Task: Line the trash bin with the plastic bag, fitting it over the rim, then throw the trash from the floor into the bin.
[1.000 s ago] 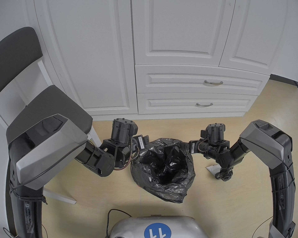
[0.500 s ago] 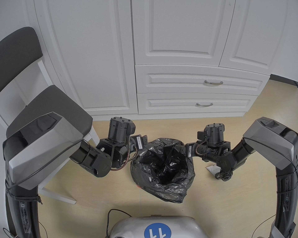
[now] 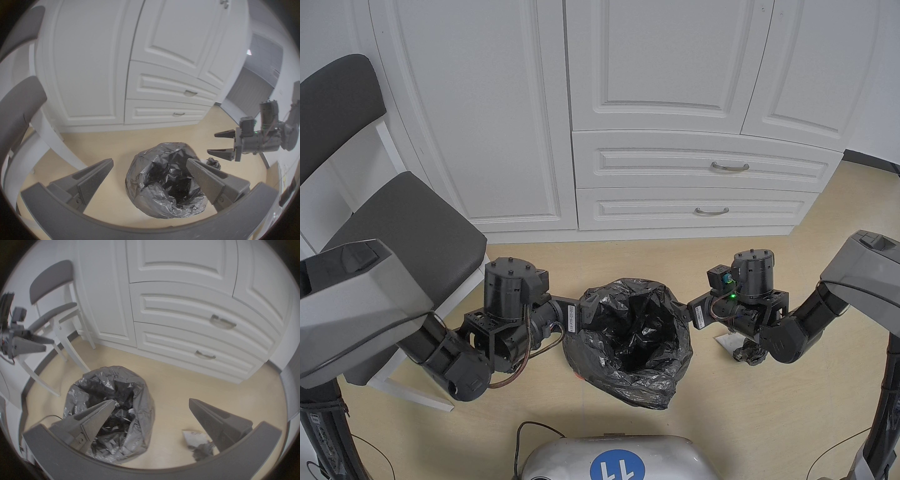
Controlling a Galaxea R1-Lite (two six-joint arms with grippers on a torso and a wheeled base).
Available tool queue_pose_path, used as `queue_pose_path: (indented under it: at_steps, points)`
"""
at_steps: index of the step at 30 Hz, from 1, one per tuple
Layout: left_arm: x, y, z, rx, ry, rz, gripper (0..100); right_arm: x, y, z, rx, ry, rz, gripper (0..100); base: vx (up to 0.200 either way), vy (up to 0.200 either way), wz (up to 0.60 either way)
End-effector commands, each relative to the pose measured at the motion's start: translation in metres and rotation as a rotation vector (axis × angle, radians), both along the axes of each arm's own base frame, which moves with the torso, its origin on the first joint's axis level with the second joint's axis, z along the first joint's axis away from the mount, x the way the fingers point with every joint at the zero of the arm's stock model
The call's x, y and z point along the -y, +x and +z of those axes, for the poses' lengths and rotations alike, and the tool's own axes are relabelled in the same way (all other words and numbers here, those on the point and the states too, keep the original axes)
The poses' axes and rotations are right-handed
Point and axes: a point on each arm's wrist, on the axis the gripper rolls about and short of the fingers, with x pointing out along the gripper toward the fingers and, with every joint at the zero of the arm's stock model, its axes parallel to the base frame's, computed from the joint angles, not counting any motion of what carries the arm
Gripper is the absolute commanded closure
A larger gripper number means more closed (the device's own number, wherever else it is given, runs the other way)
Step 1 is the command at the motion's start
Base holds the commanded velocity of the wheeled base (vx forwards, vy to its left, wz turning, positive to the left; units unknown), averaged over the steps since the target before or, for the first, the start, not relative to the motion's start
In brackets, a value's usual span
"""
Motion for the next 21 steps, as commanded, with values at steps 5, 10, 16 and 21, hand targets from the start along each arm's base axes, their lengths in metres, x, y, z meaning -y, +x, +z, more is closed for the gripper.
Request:
queue_pose_path:
  at_steps: [5, 10, 16, 21]
  points:
    - [-0.003, -0.036, 0.012, 0.116, 0.032, -0.108, 0, 0.013, -0.035, 0.031, 0.199, -0.164, -0.063, 0, 0.000, 0.000, 0.00]
    - [-0.003, -0.044, 0.019, 0.143, 0.012, -0.134, 0, 0.026, -0.051, 0.041, 0.312, -0.256, -0.097, 0, 0.000, 0.000, 0.00]
    - [-0.001, -0.054, 0.032, 0.169, -0.016, -0.153, 0, 0.040, -0.078, 0.066, 0.465, -0.275, -0.106, 0, 0.000, 0.000, 0.00]
    - [-0.002, -0.061, 0.041, 0.190, -0.032, -0.161, 0, 0.062, -0.112, 0.080, 0.539, -0.352, -0.073, 0, 0.000, 0.000, 0.00]
